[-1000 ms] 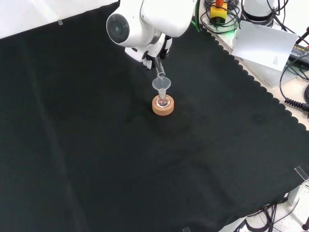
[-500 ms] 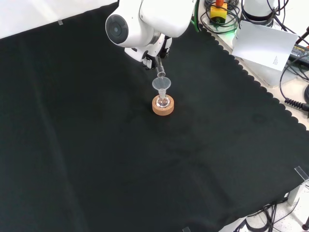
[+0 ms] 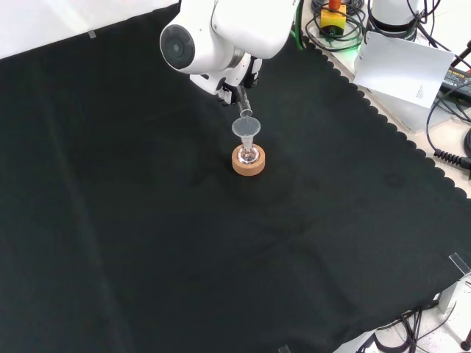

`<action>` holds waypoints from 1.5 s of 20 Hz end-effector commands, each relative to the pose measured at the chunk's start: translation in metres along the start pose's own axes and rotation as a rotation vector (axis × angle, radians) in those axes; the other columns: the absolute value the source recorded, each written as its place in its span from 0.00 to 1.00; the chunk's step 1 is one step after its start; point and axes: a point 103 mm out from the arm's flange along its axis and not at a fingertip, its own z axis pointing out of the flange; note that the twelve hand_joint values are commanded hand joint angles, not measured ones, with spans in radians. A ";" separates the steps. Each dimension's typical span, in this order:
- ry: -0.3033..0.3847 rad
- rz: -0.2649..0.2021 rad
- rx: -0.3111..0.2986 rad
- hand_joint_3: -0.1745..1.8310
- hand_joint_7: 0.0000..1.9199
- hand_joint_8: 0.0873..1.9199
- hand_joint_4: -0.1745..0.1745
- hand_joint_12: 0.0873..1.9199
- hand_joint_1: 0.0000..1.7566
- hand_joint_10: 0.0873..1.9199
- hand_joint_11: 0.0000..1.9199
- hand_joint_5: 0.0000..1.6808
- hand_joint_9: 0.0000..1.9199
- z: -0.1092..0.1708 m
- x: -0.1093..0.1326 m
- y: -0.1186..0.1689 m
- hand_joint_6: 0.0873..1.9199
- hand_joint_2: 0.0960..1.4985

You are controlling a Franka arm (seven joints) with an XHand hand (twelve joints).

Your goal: Pour the water from the graduated cylinder into the round-bottom flask.

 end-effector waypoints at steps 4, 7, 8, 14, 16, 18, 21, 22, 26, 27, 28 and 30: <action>-0.001 -0.007 0.014 0.09 0.46 0.61 0.30 0.36 0.77 0.07 0.62 0.57 0.71 -0.001 0.001 0.001 0.41 0.76; -0.012 -0.002 0.027 0.09 0.46 0.61 0.30 0.36 0.77 0.07 0.62 0.57 0.71 -0.003 0.005 0.002 0.41 0.76; -0.016 0.001 0.033 0.09 0.46 0.61 0.30 0.36 0.77 0.07 0.62 0.57 0.71 -0.004 0.007 0.002 0.41 0.76; -0.024 0.000 0.032 0.09 0.46 0.61 0.30 0.36 0.77 0.07 0.62 0.57 0.71 -0.007 0.010 0.001 0.41 0.76; -0.023 -0.001 0.033 0.09 0.46 0.61 0.30 0.36 0.77 0.07 0.62 0.57 0.71 -0.007 0.010 0.001 0.41 0.76; -0.024 0.000 0.034 0.09 0.46 0.61 0.30 0.36 0.77 0.07 0.62 0.57 0.71 -0.007 0.010 0.001 0.41 0.76; -0.024 0.000 0.020 0.09 0.46 0.61 0.30 0.36 0.77 0.07 0.62 0.57 0.71 -0.008 0.010 0.000 0.41 0.76; -0.022 -0.004 0.012 0.09 0.46 0.61 0.30 0.36 0.77 0.07 0.62 0.57 0.71 -0.008 0.010 0.001 0.41 0.76; 0.014 -0.044 -0.043 0.09 0.46 0.61 0.30 0.36 0.77 0.07 0.62 0.57 0.71 -0.007 0.011 -0.001 0.42 0.76; 0.026 -0.057 -0.056 0.09 0.46 0.61 0.30 0.36 0.77 0.07 0.62 0.57 0.71 -0.007 0.011 -0.002 0.42 0.76; 0.038 -0.068 -0.069 0.09 0.46 0.61 0.30 0.36 0.77 0.07 0.62 0.57 0.71 -0.007 0.011 -0.003 0.42 0.76; 0.064 -0.091 -0.099 0.09 0.46 0.61 0.30 0.36 0.77 0.07 0.62 0.57 0.71 -0.005 0.010 -0.003 0.42 0.76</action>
